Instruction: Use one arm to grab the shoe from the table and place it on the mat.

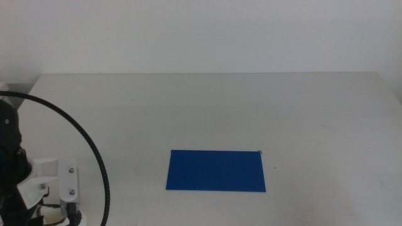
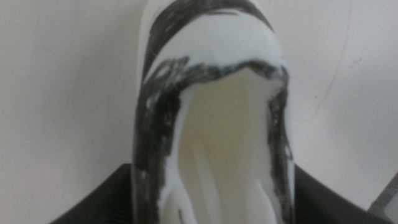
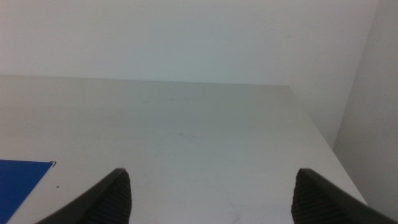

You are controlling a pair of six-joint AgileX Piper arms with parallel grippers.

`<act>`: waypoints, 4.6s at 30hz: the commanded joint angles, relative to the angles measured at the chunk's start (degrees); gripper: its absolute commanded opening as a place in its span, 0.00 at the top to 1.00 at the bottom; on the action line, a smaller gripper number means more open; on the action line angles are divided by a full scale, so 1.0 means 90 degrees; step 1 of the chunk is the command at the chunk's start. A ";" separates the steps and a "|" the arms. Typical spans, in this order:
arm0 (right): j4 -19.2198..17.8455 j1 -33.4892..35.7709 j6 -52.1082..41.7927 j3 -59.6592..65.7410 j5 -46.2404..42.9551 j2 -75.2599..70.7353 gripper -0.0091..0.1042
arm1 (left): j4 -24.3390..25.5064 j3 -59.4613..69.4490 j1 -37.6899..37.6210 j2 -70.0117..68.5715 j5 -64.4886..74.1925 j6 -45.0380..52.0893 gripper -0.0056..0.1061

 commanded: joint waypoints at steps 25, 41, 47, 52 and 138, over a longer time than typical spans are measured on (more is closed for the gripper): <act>-0.0054 -0.0030 -0.0080 -0.0061 -0.0505 -0.0134 0.33 | -0.0388 -0.1235 -0.0522 -0.0269 0.1171 -0.0113 0.62; -0.0054 -0.0030 -0.0080 -0.0061 -0.0505 -0.0134 0.33 | -0.0403 -0.3597 -0.2431 0.1187 0.1710 -0.0866 0.62; -0.0054 -0.0030 -0.0080 -0.0061 -0.0505 -0.0134 0.33 | -0.0475 -0.4739 -0.3117 0.1956 0.1893 -0.1211 0.62; -0.0054 -0.0030 -0.0080 -0.0061 -0.0505 -0.0134 0.33 | -0.0548 -0.5531 -0.3597 0.2540 0.1885 -0.1286 0.62; -0.0054 -0.0030 -0.0080 -0.0061 -0.0505 -0.0134 0.33 | 0.1368 -0.6688 -0.4241 -0.0909 0.2135 -0.3439 0.11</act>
